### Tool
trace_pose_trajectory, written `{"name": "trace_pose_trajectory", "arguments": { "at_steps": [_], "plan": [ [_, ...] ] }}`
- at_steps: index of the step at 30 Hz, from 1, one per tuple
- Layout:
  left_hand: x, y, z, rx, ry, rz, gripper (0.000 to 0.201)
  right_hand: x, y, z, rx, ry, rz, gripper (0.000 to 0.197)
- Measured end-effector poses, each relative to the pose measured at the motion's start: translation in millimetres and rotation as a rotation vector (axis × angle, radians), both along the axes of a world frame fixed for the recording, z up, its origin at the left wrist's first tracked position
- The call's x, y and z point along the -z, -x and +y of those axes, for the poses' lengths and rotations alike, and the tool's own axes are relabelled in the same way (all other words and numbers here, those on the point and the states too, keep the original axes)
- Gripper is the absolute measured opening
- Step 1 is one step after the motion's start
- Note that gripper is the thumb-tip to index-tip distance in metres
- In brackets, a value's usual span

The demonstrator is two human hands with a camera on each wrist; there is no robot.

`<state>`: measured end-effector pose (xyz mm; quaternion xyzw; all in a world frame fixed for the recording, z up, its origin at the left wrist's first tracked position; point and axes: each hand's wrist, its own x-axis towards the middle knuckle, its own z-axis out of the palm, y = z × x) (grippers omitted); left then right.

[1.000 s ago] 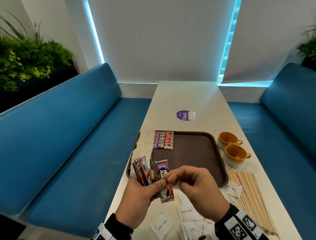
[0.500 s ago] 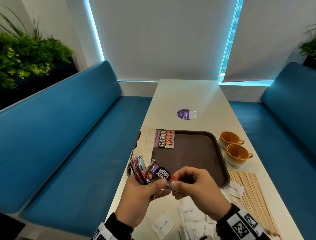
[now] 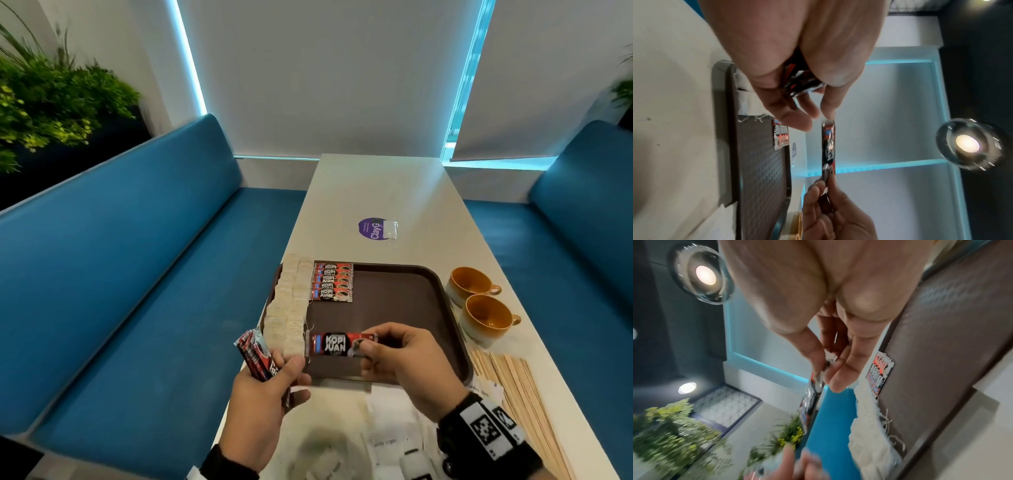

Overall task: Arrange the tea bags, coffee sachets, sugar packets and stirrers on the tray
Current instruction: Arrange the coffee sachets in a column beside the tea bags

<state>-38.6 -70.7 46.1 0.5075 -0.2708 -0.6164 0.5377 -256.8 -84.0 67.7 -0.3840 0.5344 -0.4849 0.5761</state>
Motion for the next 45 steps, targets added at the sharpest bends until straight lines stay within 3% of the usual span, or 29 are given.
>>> {"name": "trace_pose_trajectory", "arguments": {
  "at_steps": [5, 15, 32, 40, 45],
  "plan": [
    [10, -14, -12, 0.026, -0.147, 0.051, 0.019, 24, 9, -71, 0.103, -0.094, -0.026, 0.007],
    [18, -17, -30, 0.047, -0.258, 0.058, 0.025, 90, 5, -183, 0.043, -0.205, 0.384, 0.014],
    [20, -24, -34, 0.086, -0.255, 0.116, 0.023, 79, -6, -188, 0.072, -0.266, 0.641, 0.024],
    [13, -25, -30, 0.063, -0.25, 0.109, 0.023, 71, -8, -189, 0.101, -0.324, 0.632, 0.03],
    [5, -25, -25, 0.08, -0.231, 0.179, 0.024, 66, -4, -181, 0.107, -0.257, 0.65, 0.027]
  ]
}}
